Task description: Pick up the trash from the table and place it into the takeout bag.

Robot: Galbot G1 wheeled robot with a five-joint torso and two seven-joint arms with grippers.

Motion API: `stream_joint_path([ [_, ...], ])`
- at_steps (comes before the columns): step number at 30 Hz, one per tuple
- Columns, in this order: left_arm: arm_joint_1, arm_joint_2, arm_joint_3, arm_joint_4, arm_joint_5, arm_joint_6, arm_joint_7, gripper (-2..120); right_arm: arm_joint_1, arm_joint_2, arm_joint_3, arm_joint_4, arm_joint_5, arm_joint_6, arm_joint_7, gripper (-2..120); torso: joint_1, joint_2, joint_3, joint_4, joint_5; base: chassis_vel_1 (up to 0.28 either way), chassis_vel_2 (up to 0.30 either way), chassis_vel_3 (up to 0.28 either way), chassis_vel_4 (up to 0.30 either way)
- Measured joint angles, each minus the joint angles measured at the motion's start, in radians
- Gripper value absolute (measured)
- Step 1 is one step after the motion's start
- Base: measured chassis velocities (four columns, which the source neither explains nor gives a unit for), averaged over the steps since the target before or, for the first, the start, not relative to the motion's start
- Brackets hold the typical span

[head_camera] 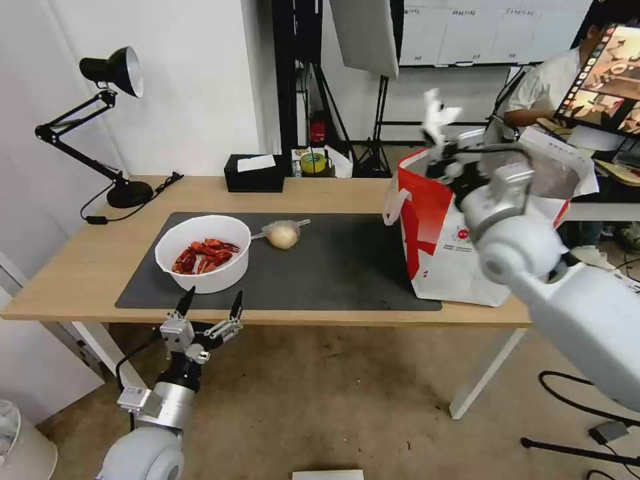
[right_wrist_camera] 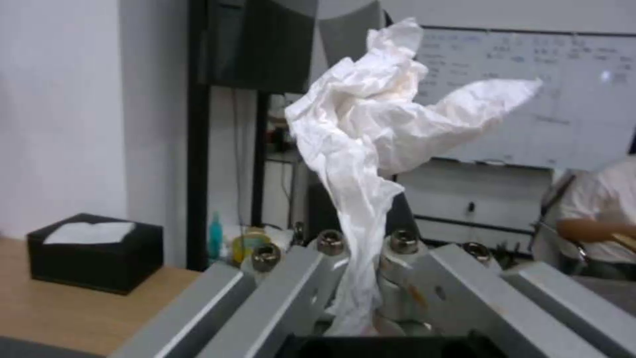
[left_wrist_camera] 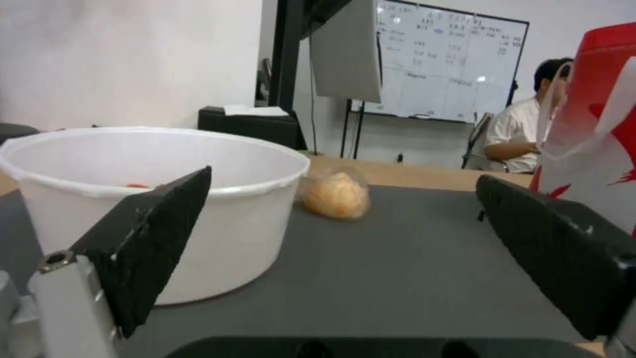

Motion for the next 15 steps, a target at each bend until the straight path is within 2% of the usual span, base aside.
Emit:
stream_joint_path([
  [7,-0.003,0.001,0.009,0.000,0.003,0.000,0.000,100,-0.046,-0.015,0.055,0.026,0.096,-0.082,0.104,0,0.000,0.000,0.000,0.0001,0.0002,0.000,0.000,0.000,0.000],
  [10,-0.003,0.004,0.009,-0.001,0.002,0.001,0.000,100,-0.067,-0.016,0.076,0.033,0.117,-0.091,0.120,14,0.000,0.000,0.000,0.0000,0.0001,0.000,0.000,0.000,0.000],
  [14,-0.003,0.005,0.008,-0.001,0.002,0.001,0.000,100,-0.069,-0.015,0.082,0.033,0.123,-0.092,0.126,22,0.000,0.000,0.000,0.0001,0.0000,0.000,0.000,0.000,0.000],
  [15,-0.003,0.005,0.006,-0.001,0.001,0.001,0.000,100,-0.069,-0.015,0.083,0.030,0.124,-0.093,0.129,28,0.000,0.000,0.000,0.0001,0.0000,0.000,0.000,0.000,0.000],
])
